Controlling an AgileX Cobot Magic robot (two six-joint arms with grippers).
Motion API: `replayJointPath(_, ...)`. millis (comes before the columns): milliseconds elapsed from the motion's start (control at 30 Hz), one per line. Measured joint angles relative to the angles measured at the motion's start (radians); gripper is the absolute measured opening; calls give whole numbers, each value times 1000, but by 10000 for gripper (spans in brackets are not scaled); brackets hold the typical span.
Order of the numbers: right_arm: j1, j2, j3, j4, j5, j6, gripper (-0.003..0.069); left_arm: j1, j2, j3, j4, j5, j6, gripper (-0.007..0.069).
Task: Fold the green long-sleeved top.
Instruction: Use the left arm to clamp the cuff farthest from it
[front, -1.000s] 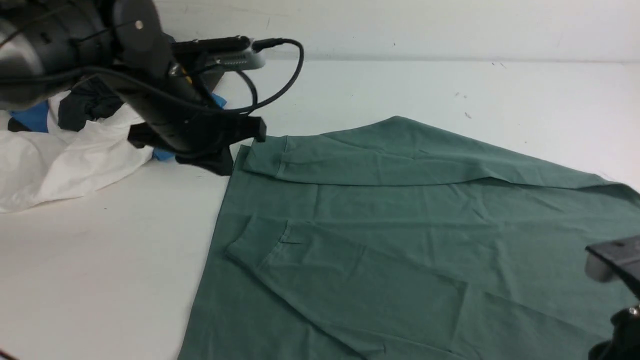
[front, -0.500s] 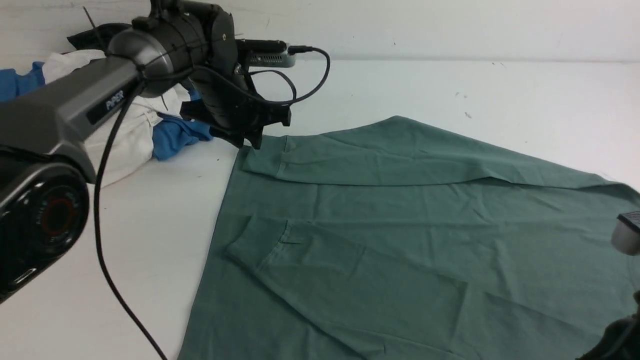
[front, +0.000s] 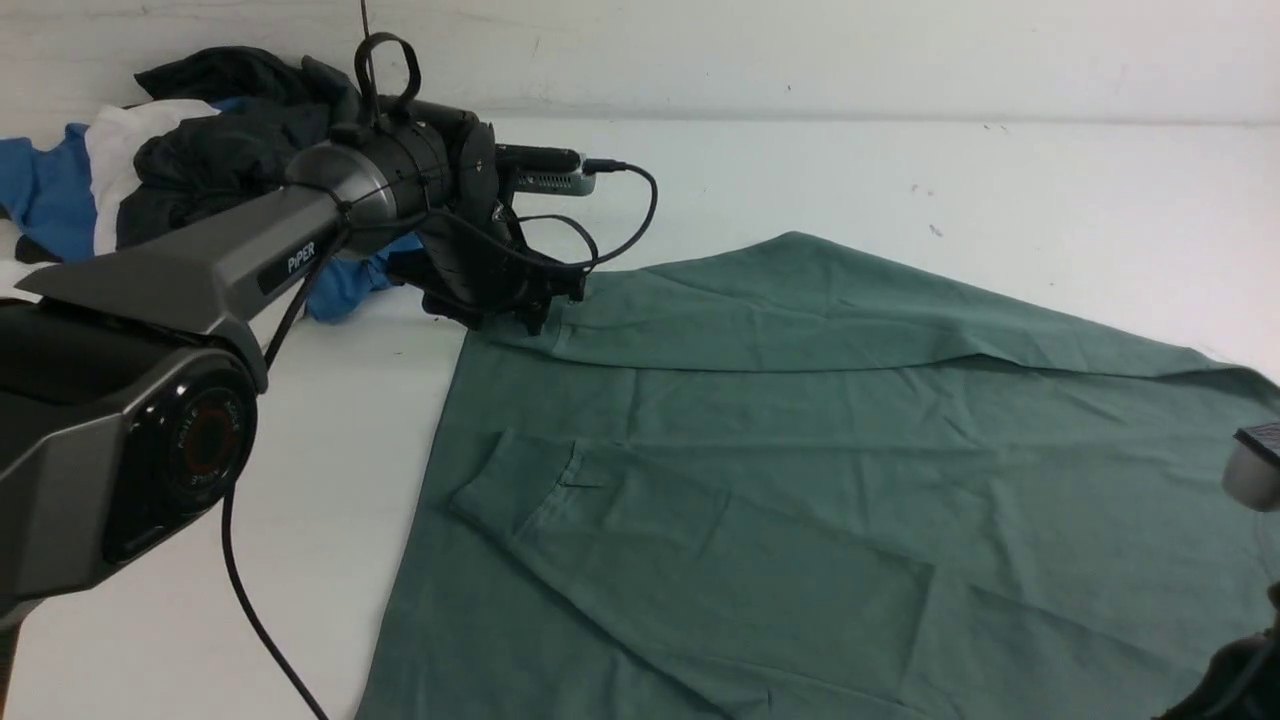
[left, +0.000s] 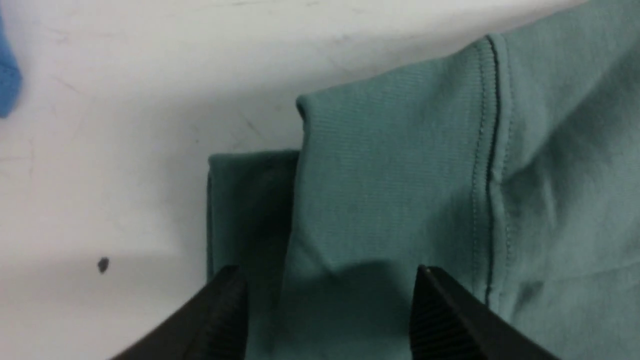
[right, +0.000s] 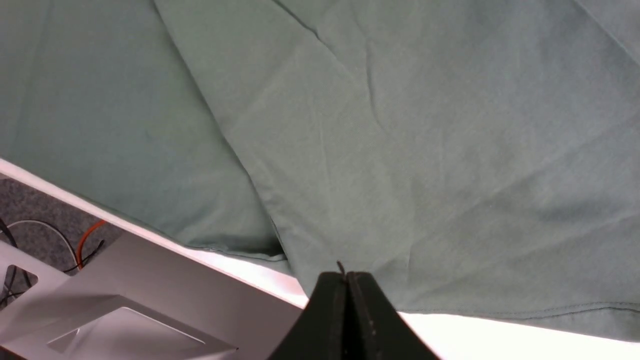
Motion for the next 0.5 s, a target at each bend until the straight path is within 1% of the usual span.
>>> replayJointPath(100,0,0,0,0,1,0,-9,2,9,-3,0,-7,0,400)
replayJointPath(167,0,0,0,0,1,0,-9,3,10,-3,-6,-7,0,353)
replayJointPath(233,0,0,0,0,1,0,-9,3,10,-4,-7,-7,5,283)
replayJointPath(267,0,0,0,0,1,0,-9,3,10,-4,-7,-7,7,273)
replayJointPath(300,0,0,0,0,1,0,-9,3,10,-4,-7,-3,23,202)
replayJointPath(333,0,0,0,0,1,0,-9,3,9,-4,-7,0,38,147)
replayJointPath(367,0,0,0,0,1,0,-9,2,7,-4,-7,6,55,92)
replayJointPath(400,0,0,0,0,1,0,-9,0,3,-4,-6,17,76,54)
replayJointPath(500,0,0,0,0,1,0,-9,-2,-16,-4,2,46,101,21)
